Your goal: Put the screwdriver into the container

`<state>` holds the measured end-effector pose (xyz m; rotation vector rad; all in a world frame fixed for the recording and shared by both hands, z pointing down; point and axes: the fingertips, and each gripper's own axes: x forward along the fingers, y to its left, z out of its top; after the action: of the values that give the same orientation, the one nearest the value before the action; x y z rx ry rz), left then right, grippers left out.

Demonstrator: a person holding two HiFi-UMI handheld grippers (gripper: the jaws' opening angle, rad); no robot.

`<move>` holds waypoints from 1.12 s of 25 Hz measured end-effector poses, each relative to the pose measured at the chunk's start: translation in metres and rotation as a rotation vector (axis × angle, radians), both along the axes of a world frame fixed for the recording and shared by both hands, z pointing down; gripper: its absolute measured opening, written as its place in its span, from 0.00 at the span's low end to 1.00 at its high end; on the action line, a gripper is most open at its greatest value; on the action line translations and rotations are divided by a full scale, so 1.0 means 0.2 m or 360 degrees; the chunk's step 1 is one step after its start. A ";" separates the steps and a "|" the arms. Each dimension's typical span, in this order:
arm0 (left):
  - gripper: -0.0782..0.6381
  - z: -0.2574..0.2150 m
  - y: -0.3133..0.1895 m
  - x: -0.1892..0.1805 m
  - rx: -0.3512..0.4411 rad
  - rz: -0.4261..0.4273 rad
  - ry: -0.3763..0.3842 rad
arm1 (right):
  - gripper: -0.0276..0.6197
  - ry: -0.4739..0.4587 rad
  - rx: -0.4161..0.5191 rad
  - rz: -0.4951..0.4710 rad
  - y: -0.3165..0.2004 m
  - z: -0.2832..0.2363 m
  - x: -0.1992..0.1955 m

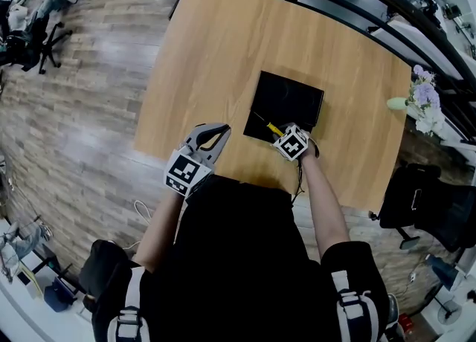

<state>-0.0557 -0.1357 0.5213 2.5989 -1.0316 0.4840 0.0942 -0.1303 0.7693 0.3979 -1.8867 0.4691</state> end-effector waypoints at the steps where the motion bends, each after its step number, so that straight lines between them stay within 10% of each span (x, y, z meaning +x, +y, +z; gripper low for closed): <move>1: 0.15 0.00 0.00 0.00 -0.0003 -0.0004 0.0007 | 0.18 -0.0002 -0.0013 0.0001 0.01 0.01 0.00; 28: 0.15 -0.05 0.04 0.03 0.0070 0.0109 0.0013 | 0.26 -0.0071 0.0059 0.0066 -0.02 -0.03 -0.03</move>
<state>-0.0488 -0.1276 0.5108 2.6798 -0.9641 0.4718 0.0877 -0.1340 0.7628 0.4550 -1.9359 0.4747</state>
